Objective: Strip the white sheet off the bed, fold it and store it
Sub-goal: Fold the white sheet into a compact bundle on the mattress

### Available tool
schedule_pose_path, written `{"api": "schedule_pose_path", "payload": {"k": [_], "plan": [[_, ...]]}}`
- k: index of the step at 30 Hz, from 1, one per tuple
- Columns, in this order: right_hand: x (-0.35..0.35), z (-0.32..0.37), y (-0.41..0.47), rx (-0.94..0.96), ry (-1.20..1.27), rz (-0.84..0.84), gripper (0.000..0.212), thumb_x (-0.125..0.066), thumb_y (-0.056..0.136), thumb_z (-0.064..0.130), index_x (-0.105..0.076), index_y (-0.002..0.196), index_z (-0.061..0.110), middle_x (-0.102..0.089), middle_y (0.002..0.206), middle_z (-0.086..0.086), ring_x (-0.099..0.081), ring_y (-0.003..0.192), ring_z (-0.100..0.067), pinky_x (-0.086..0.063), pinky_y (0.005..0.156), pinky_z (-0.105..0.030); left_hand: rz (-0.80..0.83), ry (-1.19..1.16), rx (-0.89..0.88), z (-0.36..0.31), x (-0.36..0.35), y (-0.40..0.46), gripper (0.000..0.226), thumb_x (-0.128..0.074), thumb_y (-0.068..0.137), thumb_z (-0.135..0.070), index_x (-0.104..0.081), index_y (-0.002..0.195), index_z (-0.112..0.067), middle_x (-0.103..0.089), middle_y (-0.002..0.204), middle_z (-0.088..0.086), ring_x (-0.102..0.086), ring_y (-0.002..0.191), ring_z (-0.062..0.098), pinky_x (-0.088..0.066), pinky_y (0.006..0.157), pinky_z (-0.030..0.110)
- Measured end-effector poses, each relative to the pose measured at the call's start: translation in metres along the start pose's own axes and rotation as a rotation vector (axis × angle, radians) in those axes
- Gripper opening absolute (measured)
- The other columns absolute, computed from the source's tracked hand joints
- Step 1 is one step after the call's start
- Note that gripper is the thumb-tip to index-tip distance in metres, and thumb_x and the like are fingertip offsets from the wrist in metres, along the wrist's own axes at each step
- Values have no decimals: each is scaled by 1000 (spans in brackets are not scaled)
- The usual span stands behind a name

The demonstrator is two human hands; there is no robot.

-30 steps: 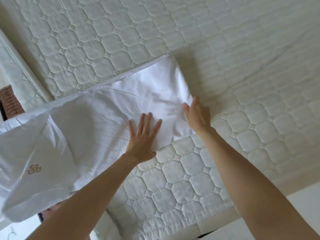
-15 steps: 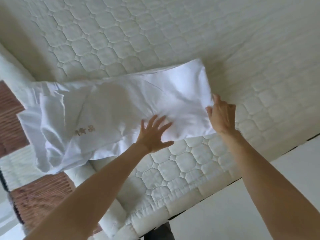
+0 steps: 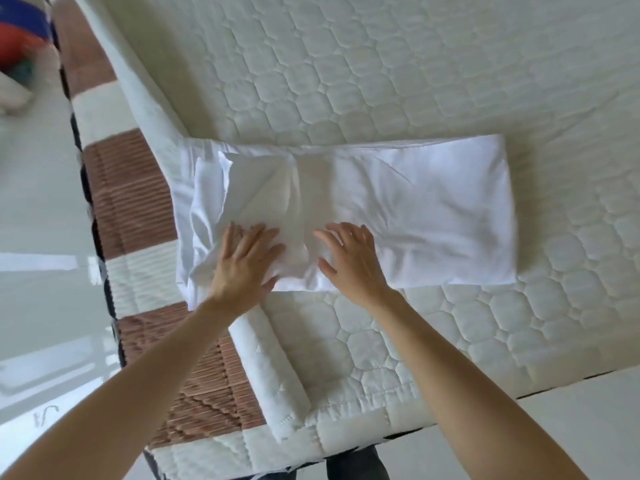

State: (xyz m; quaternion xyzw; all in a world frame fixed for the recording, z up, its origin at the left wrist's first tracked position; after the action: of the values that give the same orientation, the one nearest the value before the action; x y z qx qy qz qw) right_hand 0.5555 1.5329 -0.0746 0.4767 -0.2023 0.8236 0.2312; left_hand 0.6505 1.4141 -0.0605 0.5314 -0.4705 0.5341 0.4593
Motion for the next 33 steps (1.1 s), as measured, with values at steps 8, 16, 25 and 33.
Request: {"api": "schedule_pose_path", "payload": {"k": [8,16,25,33], "plan": [[-36,113,53,75,59,-17,61,-44,86,52,-35,134,16,-52,127,-14,-57,102,-33,-48,82,-43,-139,-452,708,182,39,-54,19,-60,89,-22,-63,105,-13,-71,94,3,-65,78,19,-34,51,21],[-94,169,110,41,3,358,50,-32,93,57,-37,139,38,-23,153,8,-17,141,-23,-12,109,-61,-242,-407,-163,117,59,-90,12,-56,88,-14,-67,83,-11,-65,75,0,-60,67,18,-50,58,30],[-61,166,61,299,-101,77,81,-69,66,57,-46,136,23,-45,138,-7,-36,129,-28,-20,105,-63,292,-40,-527,9,-52,-116,42,-63,59,-13,-72,99,-23,-71,82,-8,-68,86,15,-47,97,31],[-26,162,42,9,-206,-305,34,-54,68,13,-66,99,21,-67,80,3,-63,82,-22,-26,106,-53,375,11,-325,105,-42,-199,41,-81,41,-6,-68,74,-27,-55,56,-12,-55,45,11,-32,81,29]]}}
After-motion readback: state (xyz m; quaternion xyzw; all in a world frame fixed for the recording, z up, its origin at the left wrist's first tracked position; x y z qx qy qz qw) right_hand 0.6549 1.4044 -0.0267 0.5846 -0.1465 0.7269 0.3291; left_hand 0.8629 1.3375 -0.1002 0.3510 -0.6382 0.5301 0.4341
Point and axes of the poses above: each hand's wrist, its own y-axis towards the middle knuckle, its own x-axis out of the back of the hand, z = x × y, the point moved 9 cm from there along y, towards the middle knuckle
